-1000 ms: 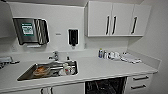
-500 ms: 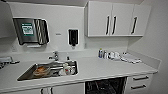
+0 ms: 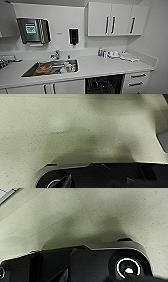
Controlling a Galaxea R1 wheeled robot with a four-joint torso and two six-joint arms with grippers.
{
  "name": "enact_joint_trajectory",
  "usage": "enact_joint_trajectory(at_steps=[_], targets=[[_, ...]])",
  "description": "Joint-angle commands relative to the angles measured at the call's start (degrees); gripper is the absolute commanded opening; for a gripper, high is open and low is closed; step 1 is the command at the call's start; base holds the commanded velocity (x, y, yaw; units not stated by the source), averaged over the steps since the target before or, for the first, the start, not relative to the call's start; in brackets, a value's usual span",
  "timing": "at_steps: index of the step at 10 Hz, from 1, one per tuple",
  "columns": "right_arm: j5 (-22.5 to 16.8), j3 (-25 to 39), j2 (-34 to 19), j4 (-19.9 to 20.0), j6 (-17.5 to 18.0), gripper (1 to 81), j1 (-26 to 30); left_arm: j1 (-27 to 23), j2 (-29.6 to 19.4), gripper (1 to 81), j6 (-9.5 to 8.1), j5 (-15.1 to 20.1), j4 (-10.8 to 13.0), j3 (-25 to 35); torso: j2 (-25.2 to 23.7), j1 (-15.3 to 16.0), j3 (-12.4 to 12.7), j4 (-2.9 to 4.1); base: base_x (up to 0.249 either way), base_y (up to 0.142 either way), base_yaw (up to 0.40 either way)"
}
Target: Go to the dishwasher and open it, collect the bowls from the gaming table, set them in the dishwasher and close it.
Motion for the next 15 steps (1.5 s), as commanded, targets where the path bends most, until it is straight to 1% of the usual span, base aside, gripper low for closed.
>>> enact_joint_trajectory(at_steps=[1, 3, 5, 9, 11, 15], targets=[[-2.37, -0.62, -0.71, -0.69, -0.17, 81.1, 4.06, -3.35, -0.23, 81.1, 0.31, 1.74, 0.80, 0.14, 0.00, 0.00, 0.00, 0.00, -0.117, 0.000, 0.000], [-1.76, -1.32, -0.27, -1.30, -0.17, 81.1, 3.80, -3.26, -0.05, 81.1, 0.31, 1.83, 0.89, 0.14, -0.02, 0.00, 0.00, 0.00, -0.127, 0.000, 0.000], [0.27, -2.37, 0.52, -1.74, -0.17, 81.1, 3.18, -3.34, -0.23, 81.1, 0.31, 1.83, 0.89, 0.14, -0.02, 0.00, 0.00, 0.00, -0.132, 0.000, 0.000], [1.50, -3.00, 1.31, -2.62, -0.17, 81.1, 2.92, -3.34, -0.05, 81.1, 0.31, 1.83, 0.80, 0.14, -0.02, 0.00, 0.00, 0.00, -0.135, 0.000, 0.000], [4.39, -3.61, 2.19, -3.77, -0.17, 81.1, 2.30, -3.35, -0.14, 81.1, 0.31, 1.83, 0.80, 0.14, -0.02, 0.00, 0.00, 0.00, -0.136, 0.000, 0.000], [4.57, -6.78, 4.48, -4.65, -0.08, 81.1, 2.21, -3.34, -0.05, 81.1, 0.14, 1.74, 0.80, -0.55, -0.04, -0.06, 0.02, 0.00, 0.000, 0.000, 0.000]])
